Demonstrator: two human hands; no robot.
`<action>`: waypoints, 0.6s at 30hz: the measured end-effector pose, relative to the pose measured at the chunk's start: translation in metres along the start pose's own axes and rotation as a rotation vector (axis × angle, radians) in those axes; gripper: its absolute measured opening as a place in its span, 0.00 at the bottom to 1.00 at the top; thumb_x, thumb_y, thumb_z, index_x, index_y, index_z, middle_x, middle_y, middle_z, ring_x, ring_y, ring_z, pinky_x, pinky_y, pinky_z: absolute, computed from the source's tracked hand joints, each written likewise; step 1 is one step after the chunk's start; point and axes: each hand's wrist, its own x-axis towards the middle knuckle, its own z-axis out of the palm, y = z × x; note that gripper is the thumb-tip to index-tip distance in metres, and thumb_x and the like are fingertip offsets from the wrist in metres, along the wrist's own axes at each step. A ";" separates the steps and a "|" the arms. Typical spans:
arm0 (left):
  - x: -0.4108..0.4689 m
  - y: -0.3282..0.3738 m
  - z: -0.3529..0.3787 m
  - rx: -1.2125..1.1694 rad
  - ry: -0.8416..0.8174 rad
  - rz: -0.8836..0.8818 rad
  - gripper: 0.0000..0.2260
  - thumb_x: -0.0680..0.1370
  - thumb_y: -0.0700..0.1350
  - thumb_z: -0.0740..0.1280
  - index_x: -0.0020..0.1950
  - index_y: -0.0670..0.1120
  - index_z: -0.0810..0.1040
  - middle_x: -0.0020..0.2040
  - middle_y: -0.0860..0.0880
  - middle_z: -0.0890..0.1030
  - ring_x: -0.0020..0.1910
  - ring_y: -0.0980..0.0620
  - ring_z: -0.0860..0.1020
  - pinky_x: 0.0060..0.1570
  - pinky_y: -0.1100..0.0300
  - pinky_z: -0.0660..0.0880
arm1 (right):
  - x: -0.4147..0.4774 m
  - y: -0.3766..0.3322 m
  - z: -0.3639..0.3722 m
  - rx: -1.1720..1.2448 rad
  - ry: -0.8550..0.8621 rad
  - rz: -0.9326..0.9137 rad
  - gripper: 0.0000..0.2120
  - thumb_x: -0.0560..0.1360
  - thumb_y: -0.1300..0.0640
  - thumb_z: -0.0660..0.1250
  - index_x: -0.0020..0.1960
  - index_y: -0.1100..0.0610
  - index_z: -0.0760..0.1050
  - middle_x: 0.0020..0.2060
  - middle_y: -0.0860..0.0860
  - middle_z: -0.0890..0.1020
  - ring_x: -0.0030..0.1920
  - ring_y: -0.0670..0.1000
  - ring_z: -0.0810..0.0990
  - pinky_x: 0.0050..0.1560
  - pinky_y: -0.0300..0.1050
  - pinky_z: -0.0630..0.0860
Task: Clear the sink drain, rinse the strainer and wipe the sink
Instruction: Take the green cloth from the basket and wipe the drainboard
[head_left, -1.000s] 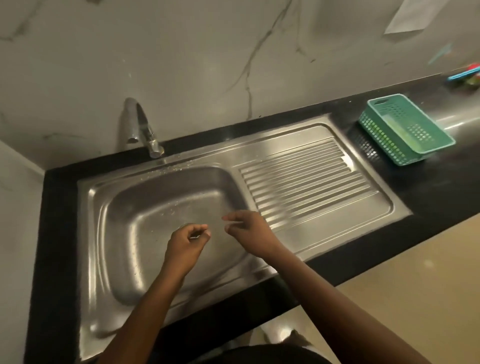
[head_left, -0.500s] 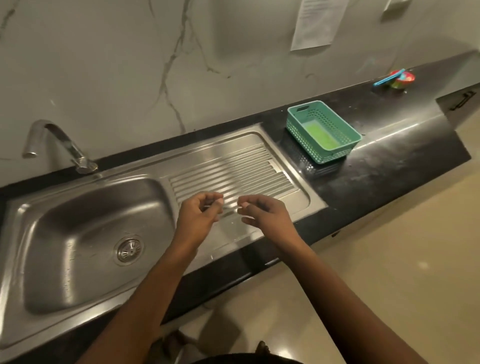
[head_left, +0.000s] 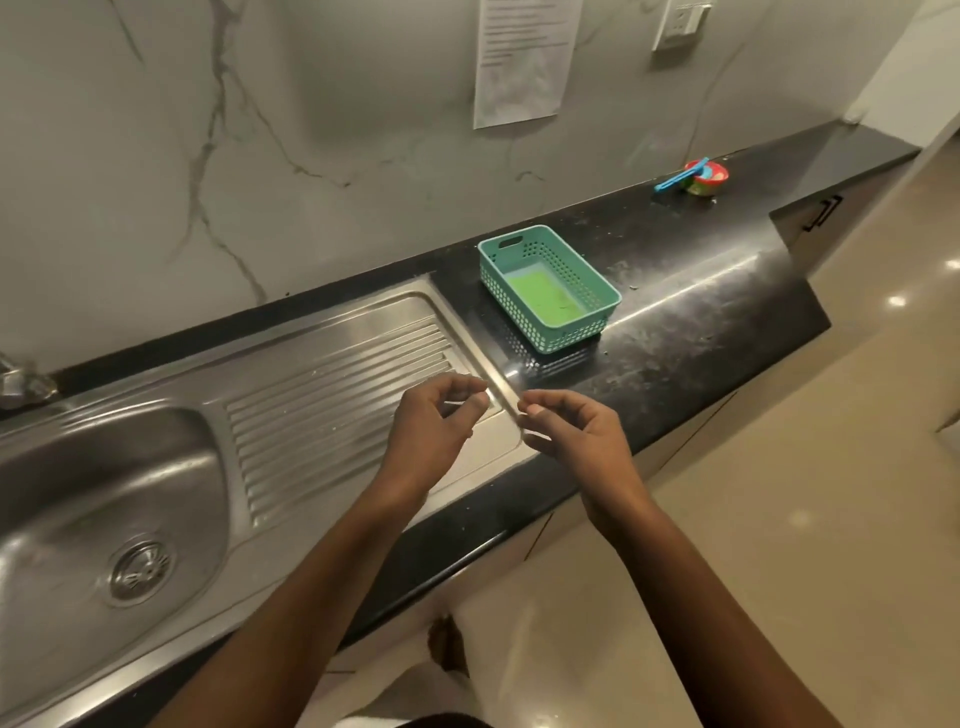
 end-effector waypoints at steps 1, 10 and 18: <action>0.008 0.002 0.007 -0.004 -0.003 0.002 0.05 0.82 0.43 0.72 0.55 0.53 0.85 0.54 0.48 0.87 0.55 0.47 0.86 0.57 0.44 0.85 | 0.008 -0.003 -0.006 -0.008 0.007 -0.008 0.08 0.81 0.61 0.71 0.59 0.56 0.85 0.51 0.54 0.89 0.55 0.54 0.88 0.55 0.46 0.85; 0.082 0.016 0.042 -0.042 0.014 -0.050 0.05 0.82 0.42 0.73 0.55 0.51 0.86 0.53 0.46 0.88 0.55 0.43 0.86 0.56 0.39 0.84 | 0.092 -0.039 -0.028 -0.169 0.009 -0.031 0.08 0.81 0.60 0.71 0.59 0.55 0.84 0.50 0.50 0.89 0.53 0.49 0.88 0.54 0.42 0.85; 0.120 0.020 0.043 -0.034 0.092 -0.092 0.06 0.82 0.41 0.73 0.58 0.44 0.86 0.54 0.43 0.87 0.56 0.41 0.85 0.62 0.38 0.81 | 0.188 -0.053 -0.036 -0.334 -0.047 -0.067 0.07 0.80 0.62 0.72 0.57 0.55 0.85 0.48 0.53 0.89 0.51 0.53 0.88 0.56 0.49 0.86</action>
